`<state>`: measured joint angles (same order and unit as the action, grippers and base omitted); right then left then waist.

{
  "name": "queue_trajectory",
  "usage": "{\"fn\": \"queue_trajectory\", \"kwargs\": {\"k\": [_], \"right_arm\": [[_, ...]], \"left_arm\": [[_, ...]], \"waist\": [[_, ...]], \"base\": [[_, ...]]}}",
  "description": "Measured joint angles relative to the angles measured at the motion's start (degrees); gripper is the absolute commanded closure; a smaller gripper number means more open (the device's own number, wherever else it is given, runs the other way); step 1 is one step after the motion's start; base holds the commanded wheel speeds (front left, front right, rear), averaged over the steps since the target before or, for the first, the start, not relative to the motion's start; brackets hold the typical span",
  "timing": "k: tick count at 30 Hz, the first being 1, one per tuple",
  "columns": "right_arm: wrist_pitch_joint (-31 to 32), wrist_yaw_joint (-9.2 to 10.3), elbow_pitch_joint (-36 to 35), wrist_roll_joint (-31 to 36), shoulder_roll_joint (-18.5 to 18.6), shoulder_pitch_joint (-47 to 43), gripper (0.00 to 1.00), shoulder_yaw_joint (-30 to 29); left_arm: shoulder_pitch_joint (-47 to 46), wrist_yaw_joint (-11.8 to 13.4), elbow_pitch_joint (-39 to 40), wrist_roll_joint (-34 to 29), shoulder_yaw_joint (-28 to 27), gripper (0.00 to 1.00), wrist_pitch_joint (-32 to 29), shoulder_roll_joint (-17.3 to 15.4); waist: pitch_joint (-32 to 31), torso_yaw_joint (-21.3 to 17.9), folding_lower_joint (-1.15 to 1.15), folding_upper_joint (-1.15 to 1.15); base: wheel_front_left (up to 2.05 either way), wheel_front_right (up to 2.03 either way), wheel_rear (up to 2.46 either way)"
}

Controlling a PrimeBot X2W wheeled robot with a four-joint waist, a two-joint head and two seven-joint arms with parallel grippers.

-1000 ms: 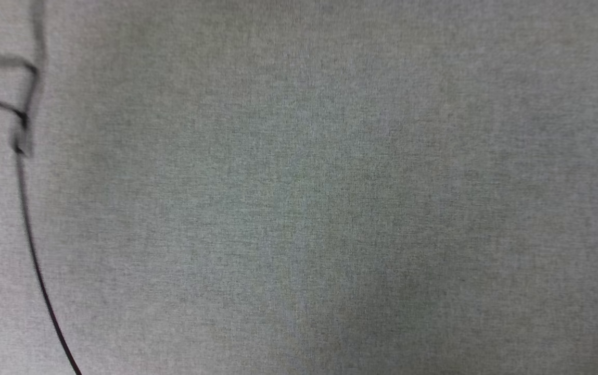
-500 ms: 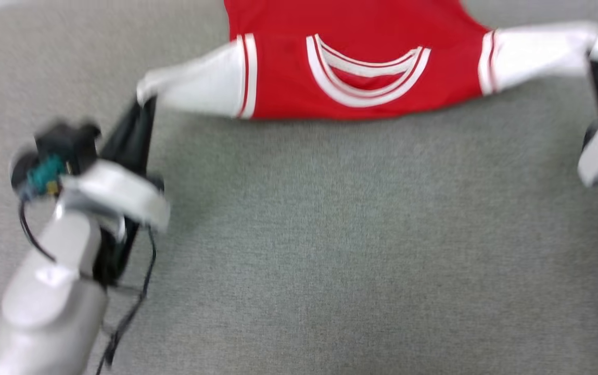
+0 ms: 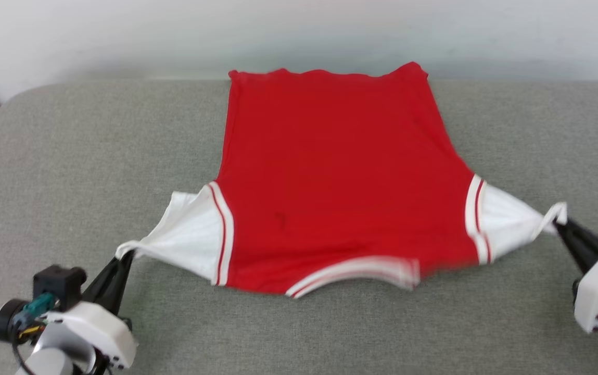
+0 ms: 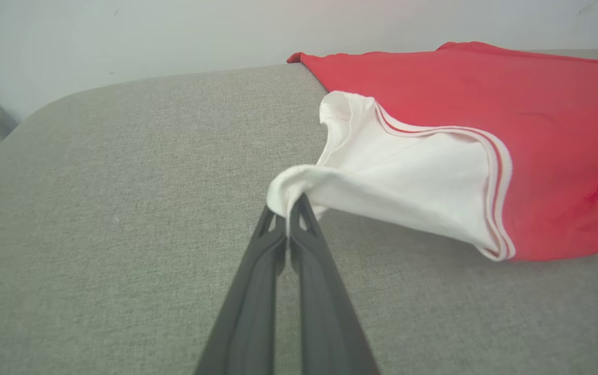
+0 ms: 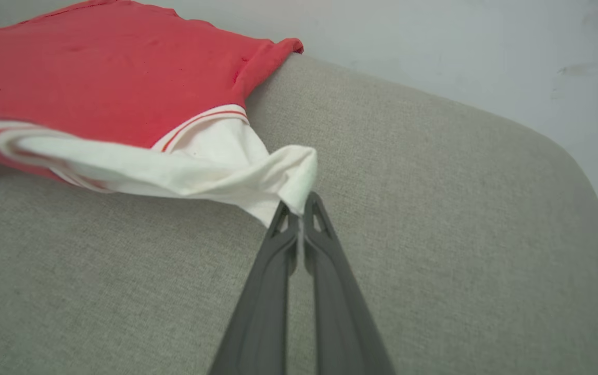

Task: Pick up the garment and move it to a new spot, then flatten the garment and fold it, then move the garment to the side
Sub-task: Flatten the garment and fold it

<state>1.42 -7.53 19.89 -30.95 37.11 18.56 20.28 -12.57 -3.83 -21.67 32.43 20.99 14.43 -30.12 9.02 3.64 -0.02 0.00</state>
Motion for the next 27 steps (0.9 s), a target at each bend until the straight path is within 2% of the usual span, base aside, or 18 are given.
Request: {"fn": "queue_trajectory", "kwargs": {"k": [4, 15, 22, 25, 27], "right_arm": [[0.2, -0.01, -3.6, -1.5, 2.5, -3.9, 1.00, 2.0], [6.4, -0.02, -10.6, -6.9, 7.9, -14.7, 1.00, 0.9], [11.4, -0.01, -13.6, -9.9, 8.6, -20.8, 1.00, -0.4], [13.7, -0.01, -13.2, -10.4, 7.6, -21.0, 1.00, -2.1], [14.1, -0.01, -13.3, -9.8, 6.7, -21.0, 0.00, -3.2]], "left_arm": [[4.1, 0.7, 1.6, 1.2, -0.9, 1.00, -0.3, -1.6], [16.0, 2.8, 9.1, 4.5, -1.7, 1.00, -3.7, -4.8], [21.0, 3.6, 13.1, 5.1, -0.4, 1.00, -6.3, -5.7], [20.9, 3.9, 14.4, 5.2, -0.2, 1.00, -6.8, -5.4], [20.6, 4.0, 15.3, 5.5, 0.0, 1.00, -6.9, -5.0]], "waist": [[-1.5, -0.7, 0.00, 0.00], [-3.8, -2.4, 0.01, 0.00], [-3.3, -2.7, 0.02, 0.00], [-2.8, -2.5, 0.02, 0.00], [-2.3, -2.4, 0.02, 0.00]], "base": [[0.00, 0.00, 0.00], [0.00, 0.00, 0.00], [0.00, 0.00, 0.00], [0.00, 0.00, 0.00], [0.00, 0.00, 0.00]]}}
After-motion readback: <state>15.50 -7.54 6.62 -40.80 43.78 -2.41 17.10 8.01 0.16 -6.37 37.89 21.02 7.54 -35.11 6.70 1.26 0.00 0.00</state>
